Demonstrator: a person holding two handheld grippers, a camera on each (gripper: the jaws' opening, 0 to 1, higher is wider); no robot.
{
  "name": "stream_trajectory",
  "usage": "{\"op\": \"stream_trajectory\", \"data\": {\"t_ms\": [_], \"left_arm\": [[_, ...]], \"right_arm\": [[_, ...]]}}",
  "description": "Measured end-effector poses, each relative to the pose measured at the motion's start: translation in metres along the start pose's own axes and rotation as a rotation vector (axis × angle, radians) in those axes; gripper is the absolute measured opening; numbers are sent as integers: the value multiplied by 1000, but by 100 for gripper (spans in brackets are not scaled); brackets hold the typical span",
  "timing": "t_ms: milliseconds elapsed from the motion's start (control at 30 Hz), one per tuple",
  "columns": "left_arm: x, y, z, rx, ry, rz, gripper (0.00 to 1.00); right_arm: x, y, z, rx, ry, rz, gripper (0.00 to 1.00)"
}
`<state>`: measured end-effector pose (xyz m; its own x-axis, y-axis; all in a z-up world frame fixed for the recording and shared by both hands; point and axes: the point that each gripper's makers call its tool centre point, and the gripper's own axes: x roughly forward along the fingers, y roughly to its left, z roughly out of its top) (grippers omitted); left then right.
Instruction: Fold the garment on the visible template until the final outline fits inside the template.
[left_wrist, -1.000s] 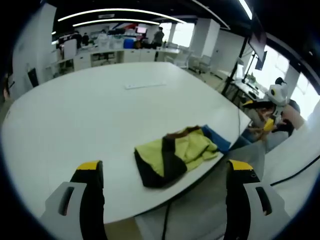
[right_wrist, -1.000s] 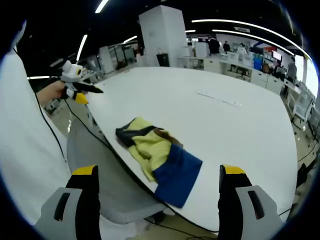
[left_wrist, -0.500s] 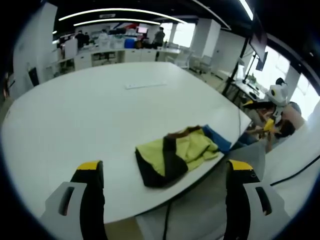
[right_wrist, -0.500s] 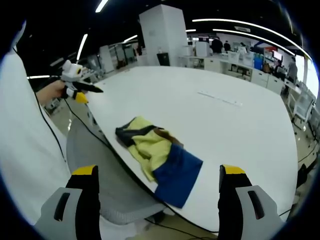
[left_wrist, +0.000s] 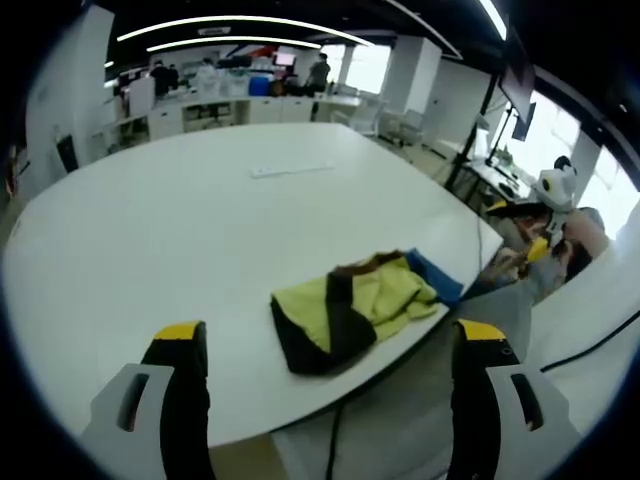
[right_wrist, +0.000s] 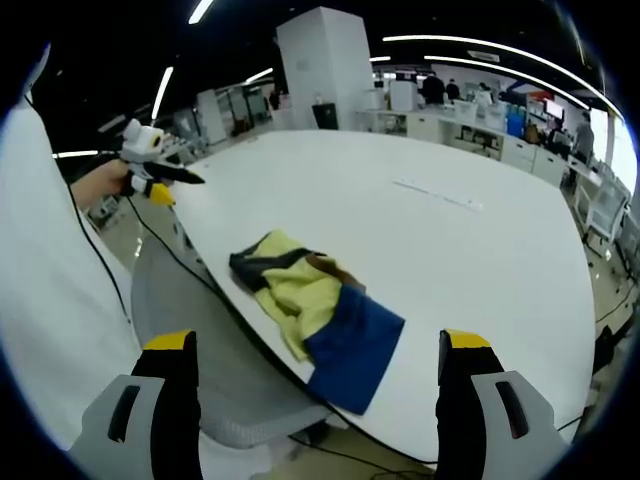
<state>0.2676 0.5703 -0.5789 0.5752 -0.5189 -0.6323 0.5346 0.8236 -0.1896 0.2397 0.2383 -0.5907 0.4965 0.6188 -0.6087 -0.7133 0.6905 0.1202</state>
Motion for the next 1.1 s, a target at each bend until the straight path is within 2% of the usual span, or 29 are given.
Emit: {"op": "stream_trajectory", "data": {"t_ms": [1100], "left_arm": [[2,-4,0,2,1,-16,99]], "right_arm": [[1,-1,-4,10,10,-4,100]]}}
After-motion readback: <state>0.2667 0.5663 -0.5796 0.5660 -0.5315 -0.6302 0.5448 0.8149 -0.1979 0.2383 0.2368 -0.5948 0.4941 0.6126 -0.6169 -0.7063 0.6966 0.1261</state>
